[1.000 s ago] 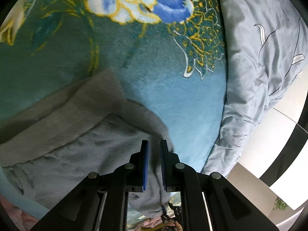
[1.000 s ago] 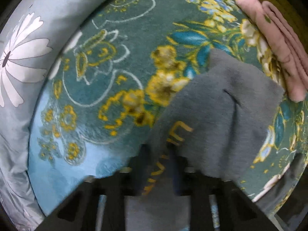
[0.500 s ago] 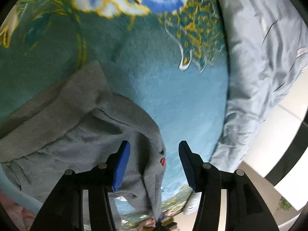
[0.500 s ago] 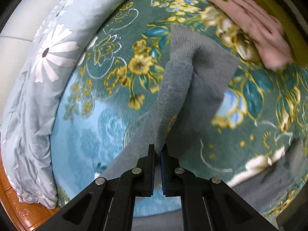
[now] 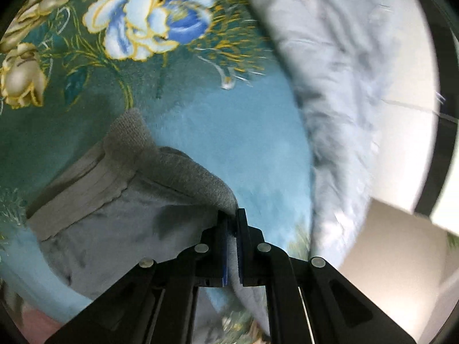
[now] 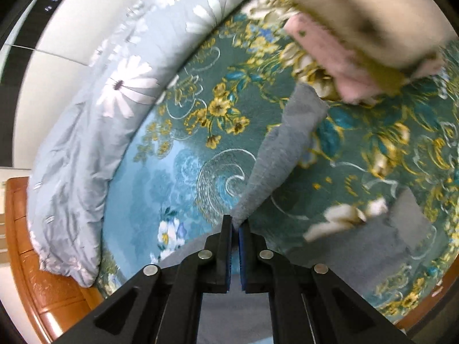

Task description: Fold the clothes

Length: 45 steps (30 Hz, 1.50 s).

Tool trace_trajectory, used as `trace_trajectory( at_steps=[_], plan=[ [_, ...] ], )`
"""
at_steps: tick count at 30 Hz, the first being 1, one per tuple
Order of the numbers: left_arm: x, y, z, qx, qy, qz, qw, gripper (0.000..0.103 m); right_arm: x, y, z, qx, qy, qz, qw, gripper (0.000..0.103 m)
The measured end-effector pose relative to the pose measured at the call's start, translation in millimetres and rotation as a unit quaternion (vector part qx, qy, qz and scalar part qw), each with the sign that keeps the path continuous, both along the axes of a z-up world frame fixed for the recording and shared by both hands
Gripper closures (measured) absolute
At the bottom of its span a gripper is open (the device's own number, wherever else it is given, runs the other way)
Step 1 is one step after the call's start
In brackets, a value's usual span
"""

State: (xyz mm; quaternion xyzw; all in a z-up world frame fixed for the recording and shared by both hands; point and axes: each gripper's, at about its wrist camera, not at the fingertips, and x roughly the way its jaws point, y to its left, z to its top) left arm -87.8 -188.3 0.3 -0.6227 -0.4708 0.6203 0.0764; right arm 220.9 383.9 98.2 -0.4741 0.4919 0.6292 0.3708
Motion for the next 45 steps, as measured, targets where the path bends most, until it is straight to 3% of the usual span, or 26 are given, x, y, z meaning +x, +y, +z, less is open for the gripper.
trace_trajectory(
  at_steps=[4,7,11,13,18,21,25,28,32,35,37,38,40,42,45],
  plan=[
    [64.5,-22.4,-10.3,-0.041,-0.013,-0.026,0.9987,0.098,65.9,-25.9,-12.9,-0.022,-0.03,-0.031,0.999,0.099],
    [121.5,-44.4,-60.1,-0.06,-0.093,0.007,0.9939,0.098,108.5,-46.9,-46.5,-0.058,-0.086,-0.06,0.993,0.099],
    [159.7,-56.9,-98.7,-0.069,-0.154,0.037,0.9849,0.098,135.1,-66.6,-75.9,-0.087,-0.135,-0.074,0.984,0.099],
    [166.3,-57.8,-98.1,-0.071,-0.153,0.038,0.9849,0.098,138.6,-68.4,-75.7,-0.084,-0.138,-0.074,0.984,0.099],
    [160.7,-53.1,-74.6,-0.052,-0.078,0.012,0.9955,0.098,129.1,-58.4,-53.8,-0.042,-0.137,-0.053,0.988,0.099],
    [165.4,-47.9,-83.3,-0.058,-0.086,-0.009,0.9946,0.098,132.8,-56.1,-54.9,-0.031,-0.164,-0.053,0.984,0.099],
    [175.9,-42.3,-109.2,-0.099,-0.126,-0.043,0.9861,0.098,137.2,-59.5,-61.3,-0.04,-0.197,-0.056,0.978,0.099],
    [182.8,-49.0,-121.8,-0.087,-0.144,-0.02,0.9856,0.098,128.4,-61.3,-59.6,-0.036,-0.21,-0.042,0.976,0.098],
    [184.9,-57.2,-119.1,-0.059,-0.126,0.003,0.9902,0.098,112.3,-60.4,-50.3,-0.014,-0.214,-0.025,0.976,0.096],
    [183.0,-63.2,-114.8,-0.042,-0.116,-0.001,0.9924,0.098,106.6,-63.0,-41.0,0.001,-0.23,-0.028,0.973,0.081],
    [181.1,-67.7,-110.9,-0.028,-0.112,0.001,0.9933,0.092,104.5,-64.5,-33.6,0.016,-0.247,-0.039,0.968,0.037],
    [179.4,-69.2,-108.1,-0.02,-0.112,0.004,0.9935,0.081,103.6,-65.2,-30.2,0.022,-0.256,-0.044,0.965,0.031],
    [181.1,-76.8,-107.2,0.006,-0.104,0.022,0.9943,0.068,100.0,-67.2,-25.9,0.034,-0.268,-0.055,0.961,0.031],
    [185.6,-88.1,-108.0,0.026,-0.095,0.04,0.9943,0.062,90.5,-71.1,-22.9,0.04,-0.266,-0.051,0.962,0.029],
    [186.2,-105.4,-108.5,0.03,-0.079,0.056,0.9948,0.047,70.4,-81.0,-19.5,0.046,-0.253,-0.028,0.966,0.026]
  ],
)
